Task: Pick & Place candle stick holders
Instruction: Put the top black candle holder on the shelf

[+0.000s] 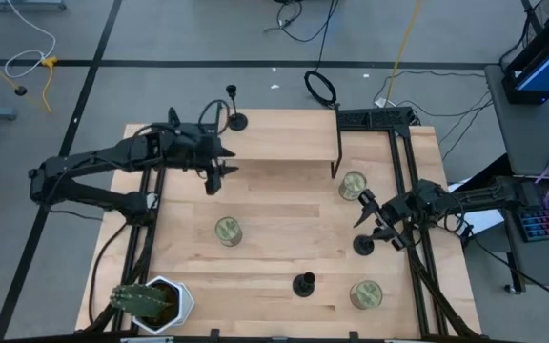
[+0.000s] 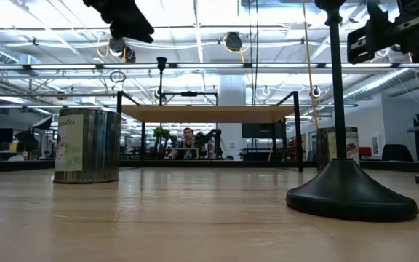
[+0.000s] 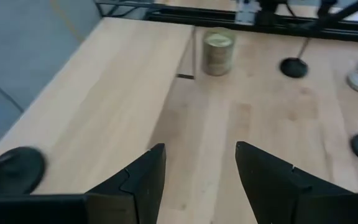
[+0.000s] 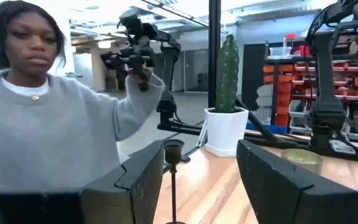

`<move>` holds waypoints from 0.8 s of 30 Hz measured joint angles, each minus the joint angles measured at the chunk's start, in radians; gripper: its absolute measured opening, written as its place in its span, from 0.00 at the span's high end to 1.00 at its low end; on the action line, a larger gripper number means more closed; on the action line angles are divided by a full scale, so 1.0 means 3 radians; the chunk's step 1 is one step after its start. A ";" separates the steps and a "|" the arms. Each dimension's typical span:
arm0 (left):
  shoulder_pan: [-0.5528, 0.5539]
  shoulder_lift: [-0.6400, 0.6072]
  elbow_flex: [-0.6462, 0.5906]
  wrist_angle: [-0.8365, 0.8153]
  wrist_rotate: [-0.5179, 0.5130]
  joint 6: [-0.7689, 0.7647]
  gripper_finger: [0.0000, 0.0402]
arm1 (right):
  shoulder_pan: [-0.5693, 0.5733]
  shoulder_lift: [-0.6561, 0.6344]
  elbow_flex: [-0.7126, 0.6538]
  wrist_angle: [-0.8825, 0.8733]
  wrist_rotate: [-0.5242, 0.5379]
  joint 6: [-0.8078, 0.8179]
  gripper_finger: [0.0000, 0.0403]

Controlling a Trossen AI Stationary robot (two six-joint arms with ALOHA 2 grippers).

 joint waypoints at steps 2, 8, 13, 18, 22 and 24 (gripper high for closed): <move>-0.0083 0.0030 0.0000 -0.0004 -0.0002 -0.0017 0.50 | -0.0003 0.0005 0.0000 -0.0045 -0.0023 0.0005 0.47; -0.0262 0.0159 0.0000 0.0024 -0.0139 -0.0146 0.50 | -0.0003 0.0002 -0.0001 -0.0362 -0.0019 0.0014 0.41; -0.0336 0.0299 0.0000 0.0229 -0.0265 -0.0181 0.50 | -0.0005 -0.0019 -0.0001 -0.0327 -0.0359 0.0027 0.41; -0.0370 0.0443 0.0000 0.0487 -0.0266 -0.0221 0.50 | -0.0046 -0.0181 0.0014 -0.0223 -0.0913 0.0555 0.41; -0.0372 0.0537 0.0000 0.0618 -0.0265 -0.0286 0.50 | -0.0143 -0.0295 0.0056 -0.0513 -0.1074 0.0497 0.41; -0.0373 0.0597 0.0001 0.0692 -0.0264 -0.0354 0.50 | -0.0191 -0.0323 0.0056 -0.0753 -0.1072 0.0363 0.41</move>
